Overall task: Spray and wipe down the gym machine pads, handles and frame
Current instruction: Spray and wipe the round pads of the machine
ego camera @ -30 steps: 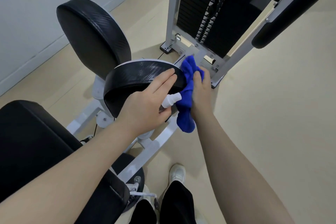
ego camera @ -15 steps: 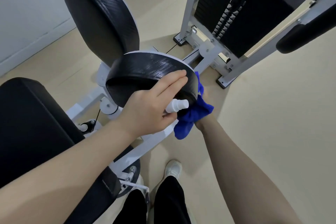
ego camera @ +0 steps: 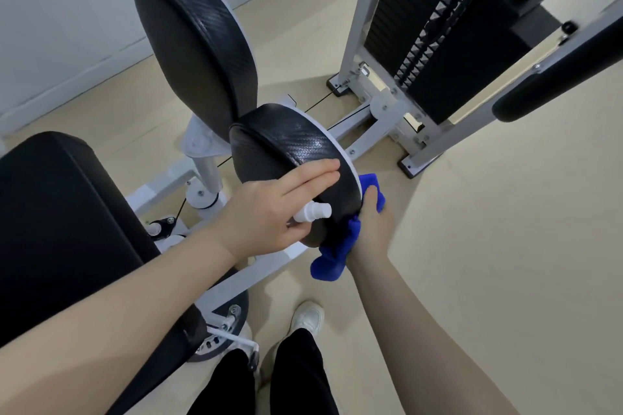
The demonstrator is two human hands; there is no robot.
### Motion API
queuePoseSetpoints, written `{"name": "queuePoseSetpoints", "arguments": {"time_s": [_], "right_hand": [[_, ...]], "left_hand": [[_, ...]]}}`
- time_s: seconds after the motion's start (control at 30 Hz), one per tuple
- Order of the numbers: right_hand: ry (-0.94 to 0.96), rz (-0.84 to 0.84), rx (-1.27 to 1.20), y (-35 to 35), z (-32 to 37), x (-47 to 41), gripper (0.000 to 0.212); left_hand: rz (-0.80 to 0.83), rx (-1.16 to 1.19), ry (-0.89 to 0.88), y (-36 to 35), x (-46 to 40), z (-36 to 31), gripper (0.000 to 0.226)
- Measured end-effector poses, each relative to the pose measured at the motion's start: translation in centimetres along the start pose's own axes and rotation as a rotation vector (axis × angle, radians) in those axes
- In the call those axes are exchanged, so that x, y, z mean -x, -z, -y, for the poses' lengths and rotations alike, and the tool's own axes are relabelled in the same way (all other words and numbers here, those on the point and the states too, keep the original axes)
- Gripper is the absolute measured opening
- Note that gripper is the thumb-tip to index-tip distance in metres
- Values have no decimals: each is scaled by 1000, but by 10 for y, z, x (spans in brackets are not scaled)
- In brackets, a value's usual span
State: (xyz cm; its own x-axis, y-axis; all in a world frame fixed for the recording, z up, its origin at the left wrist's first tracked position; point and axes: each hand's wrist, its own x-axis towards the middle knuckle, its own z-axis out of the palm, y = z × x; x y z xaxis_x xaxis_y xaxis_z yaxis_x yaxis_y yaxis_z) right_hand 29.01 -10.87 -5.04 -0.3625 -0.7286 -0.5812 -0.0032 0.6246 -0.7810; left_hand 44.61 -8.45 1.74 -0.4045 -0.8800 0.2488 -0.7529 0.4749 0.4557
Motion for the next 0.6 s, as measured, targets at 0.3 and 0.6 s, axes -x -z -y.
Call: {"name": "queuePoseSetpoints", "arguments": {"time_s": [0.3, 0.6], "right_hand": [[721, 233, 382, -1, 93, 73, 20], [1124, 307, 972, -48, 107, 114, 25]], "left_hand": [[-37, 461, 406, 45, 2, -35, 30], [-224, 536, 679, 84, 48, 1, 28]]}}
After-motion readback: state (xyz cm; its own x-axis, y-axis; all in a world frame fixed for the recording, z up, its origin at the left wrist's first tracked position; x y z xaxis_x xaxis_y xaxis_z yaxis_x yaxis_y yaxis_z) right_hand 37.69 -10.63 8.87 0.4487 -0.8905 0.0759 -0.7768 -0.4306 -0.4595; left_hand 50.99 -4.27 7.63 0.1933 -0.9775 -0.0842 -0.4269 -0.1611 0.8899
